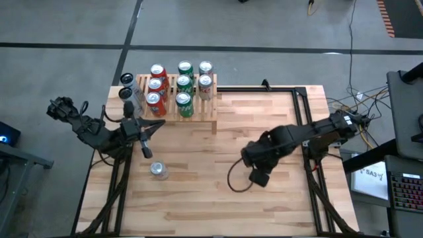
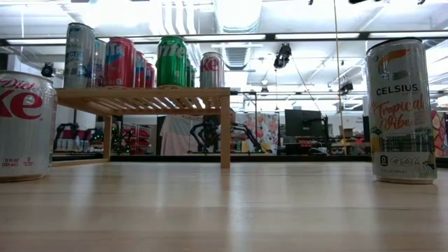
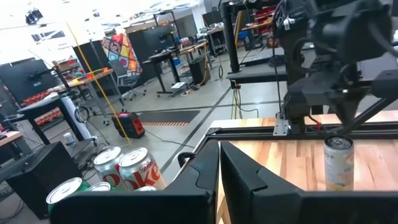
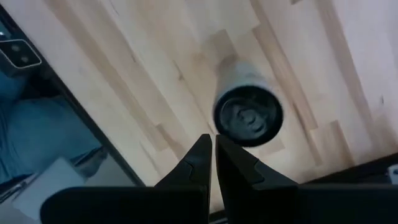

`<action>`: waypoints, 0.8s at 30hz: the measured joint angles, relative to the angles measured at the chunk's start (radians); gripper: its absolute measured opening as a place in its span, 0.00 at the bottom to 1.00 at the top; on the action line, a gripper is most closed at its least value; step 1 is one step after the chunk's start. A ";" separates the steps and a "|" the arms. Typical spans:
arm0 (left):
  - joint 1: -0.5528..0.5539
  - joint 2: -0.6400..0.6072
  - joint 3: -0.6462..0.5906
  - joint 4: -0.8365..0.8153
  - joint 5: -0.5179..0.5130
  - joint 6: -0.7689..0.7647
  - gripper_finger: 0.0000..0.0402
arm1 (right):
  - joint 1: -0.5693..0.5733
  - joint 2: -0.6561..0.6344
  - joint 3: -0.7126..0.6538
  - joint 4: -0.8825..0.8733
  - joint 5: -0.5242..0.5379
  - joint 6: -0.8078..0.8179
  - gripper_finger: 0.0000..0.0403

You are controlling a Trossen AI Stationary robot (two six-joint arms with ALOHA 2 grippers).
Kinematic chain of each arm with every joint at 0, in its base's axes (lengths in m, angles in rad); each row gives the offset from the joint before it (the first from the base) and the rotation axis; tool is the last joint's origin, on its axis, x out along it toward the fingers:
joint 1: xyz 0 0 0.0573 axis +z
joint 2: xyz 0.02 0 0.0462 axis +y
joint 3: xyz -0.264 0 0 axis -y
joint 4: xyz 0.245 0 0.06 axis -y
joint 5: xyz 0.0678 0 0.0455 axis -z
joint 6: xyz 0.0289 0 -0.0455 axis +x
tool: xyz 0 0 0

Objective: Place canned beverage on shelf
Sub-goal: Put the white and yellow soda can on the shelf aligned with the other white and yellow soda can

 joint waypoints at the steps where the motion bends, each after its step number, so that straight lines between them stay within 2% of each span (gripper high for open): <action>1: 0.000 0.002 0.000 0.002 0.000 -0.005 0.00 | 0.014 0.000 0.000 0.000 0.001 0.018 0.03; 6: 0.000 0.013 0.000 0.006 0.000 -0.045 0.00 | 0.060 -0.024 -0.006 0.000 0.020 0.073 0.03; 17: 0.000 0.047 0.000 0.007 0.004 -0.097 0.00 | 0.064 -0.140 -0.116 0.004 0.199 0.119 0.03; 24: 0.000 0.050 0.000 0.016 0.004 -0.090 0.00 | 0.062 -0.136 -0.122 0.005 0.219 0.128 0.05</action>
